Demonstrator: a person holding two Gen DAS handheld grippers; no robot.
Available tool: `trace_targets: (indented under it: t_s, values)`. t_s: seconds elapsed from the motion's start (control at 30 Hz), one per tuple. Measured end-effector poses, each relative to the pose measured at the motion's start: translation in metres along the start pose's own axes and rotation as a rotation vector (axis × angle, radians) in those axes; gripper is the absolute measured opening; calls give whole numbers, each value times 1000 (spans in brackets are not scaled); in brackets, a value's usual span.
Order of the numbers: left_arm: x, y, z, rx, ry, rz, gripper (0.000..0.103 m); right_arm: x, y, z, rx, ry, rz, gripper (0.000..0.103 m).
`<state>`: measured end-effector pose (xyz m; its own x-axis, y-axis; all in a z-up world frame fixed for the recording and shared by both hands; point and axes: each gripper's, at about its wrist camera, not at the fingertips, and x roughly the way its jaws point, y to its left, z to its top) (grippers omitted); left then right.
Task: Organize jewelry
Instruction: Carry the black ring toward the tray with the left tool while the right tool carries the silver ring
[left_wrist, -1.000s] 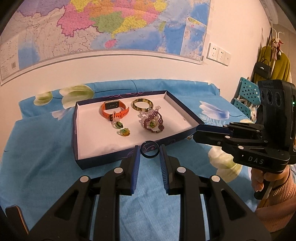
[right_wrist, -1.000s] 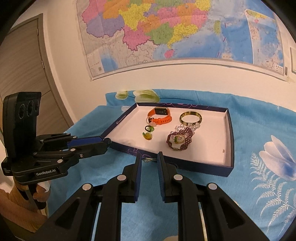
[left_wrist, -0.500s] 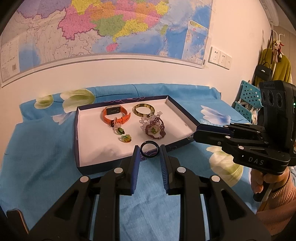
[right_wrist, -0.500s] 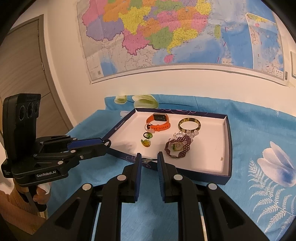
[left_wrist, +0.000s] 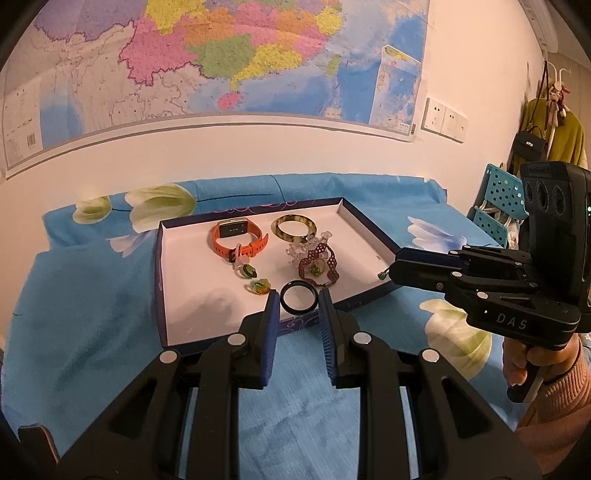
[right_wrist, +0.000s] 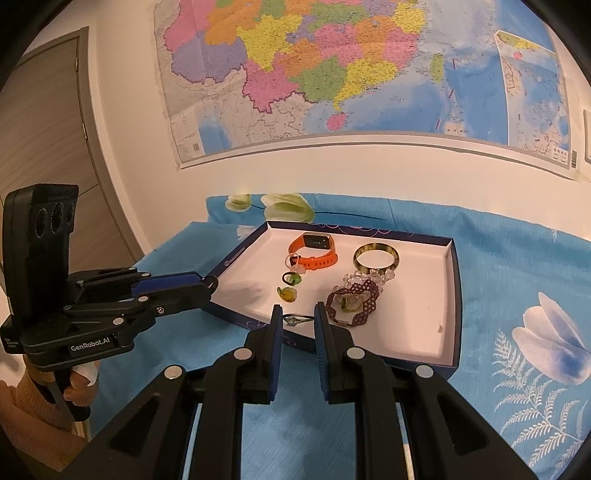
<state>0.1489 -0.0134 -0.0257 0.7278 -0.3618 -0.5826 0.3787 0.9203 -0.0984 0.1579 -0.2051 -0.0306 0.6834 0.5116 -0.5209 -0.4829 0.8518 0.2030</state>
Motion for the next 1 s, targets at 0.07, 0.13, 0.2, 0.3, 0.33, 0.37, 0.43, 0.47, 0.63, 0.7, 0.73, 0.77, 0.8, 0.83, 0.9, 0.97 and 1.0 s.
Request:
trace_targets:
  t_s: [0.07, 0.13, 0.2, 0.3, 0.33, 0.37, 0.43, 0.47, 0.63, 0.7, 0.73, 0.77, 0.8, 0.83, 0.9, 0.97, 1.0]
  values:
    - [1, 0, 2, 2, -2, 2, 22, 2, -1, 1, 1, 2, -1, 15]
    - [2, 0, 3, 5, -4, 5, 22, 3, -2, 2, -1, 4, -2, 15]
    - [3, 0, 4, 8, -4, 5, 22, 5, -2, 3, -3, 5, -5, 15]
    - [5, 1, 6, 10, -4, 8, 22, 6, -3, 4, -6, 3, -7, 15]
    - [5, 0, 6, 9, -4, 9, 22, 6, -3, 5, -5, 3, -7, 15]
    - [6, 1, 7, 10, -4, 10, 22, 7, -3, 5, -6, 3, -8, 15]
    - [7, 1, 8, 10, -4, 11, 22, 8, -4, 6, -9, 3, -10, 15]
    - [7, 1, 8, 10, -3, 12, 22, 9, -4, 7, -9, 4, -10, 15]
    - [10, 2, 10, 12, 1, 15, 22, 12, -6, 10, -9, 3, -16, 15]
    - [11, 3, 11, 10, 2, 17, 22, 14, -7, 10, -8, 3, -18, 15]
    - [12, 3, 11, 9, 3, 16, 22, 15, -7, 11, -8, 4, -18, 15]
    - [13, 4, 12, 10, 3, 17, 22, 15, -8, 11, -9, 4, -19, 15]
    - [13, 3, 12, 10, 3, 17, 22, 16, -8, 11, -9, 4, -20, 15]
    - [13, 3, 12, 9, 4, 16, 22, 17, -8, 12, -9, 4, -19, 15]
    - [13, 3, 12, 10, 3, 17, 22, 17, -8, 12, -11, 3, -21, 15]
    - [14, 4, 12, 11, 4, 18, 22, 18, -8, 12, -11, 4, -22, 15]
    - [14, 4, 12, 12, 4, 21, 22, 18, -8, 12, -12, 4, -23, 15]
